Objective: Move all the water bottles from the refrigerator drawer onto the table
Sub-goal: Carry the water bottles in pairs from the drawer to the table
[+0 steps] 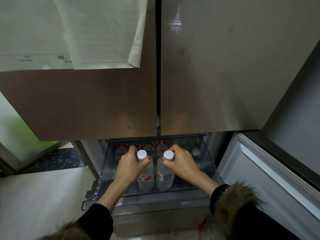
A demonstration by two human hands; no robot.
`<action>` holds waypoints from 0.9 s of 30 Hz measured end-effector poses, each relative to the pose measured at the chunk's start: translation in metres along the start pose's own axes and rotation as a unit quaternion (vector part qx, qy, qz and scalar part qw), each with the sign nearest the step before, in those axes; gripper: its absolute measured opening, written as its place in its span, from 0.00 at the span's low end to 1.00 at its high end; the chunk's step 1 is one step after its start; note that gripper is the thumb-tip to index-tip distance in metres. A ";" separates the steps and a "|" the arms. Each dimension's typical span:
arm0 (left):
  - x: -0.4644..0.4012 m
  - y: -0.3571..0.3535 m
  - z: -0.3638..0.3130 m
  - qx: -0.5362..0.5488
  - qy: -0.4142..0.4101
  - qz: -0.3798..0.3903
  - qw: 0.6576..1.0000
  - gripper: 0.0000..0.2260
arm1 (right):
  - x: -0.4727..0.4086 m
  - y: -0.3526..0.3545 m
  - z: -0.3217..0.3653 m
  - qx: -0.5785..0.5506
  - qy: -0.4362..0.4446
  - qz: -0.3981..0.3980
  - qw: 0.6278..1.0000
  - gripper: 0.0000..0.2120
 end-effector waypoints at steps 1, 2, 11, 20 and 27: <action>0.001 -0.001 0.004 0.014 0.001 -0.006 1.000 0.14 | -0.001 -0.003 0.001 -0.001 0.017 0.003 1.000 0.16; 0.002 -0.002 0.008 0.025 -0.003 -0.013 1.000 0.14 | -0.002 -0.007 0.002 0.000 0.034 0.010 0.999 0.16; 0.007 -0.039 0.043 0.167 -0.008 0.170 0.971 0.31 | -0.006 -0.051 -0.022 -0.061 0.021 0.194 0.979 0.38; -0.004 -0.038 0.059 0.118 0.010 0.198 0.973 0.36 | -0.019 -0.058 -0.036 -0.088 -0.024 0.240 0.967 0.35; -0.008 -0.031 0.049 0.109 0.016 0.164 0.980 0.33 | -0.018 -0.055 -0.034 -0.075 -0.019 0.146 0.986 0.32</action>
Point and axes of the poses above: each hand's wrist, its own x-axis away from the middle knuckle, its own y-axis out of the back of the hand, z = x × y, the point moved 8 cm from there along -x, towards the middle knuckle, and after that the axes turned 9 degrees about -y, right-handed, at the moved point
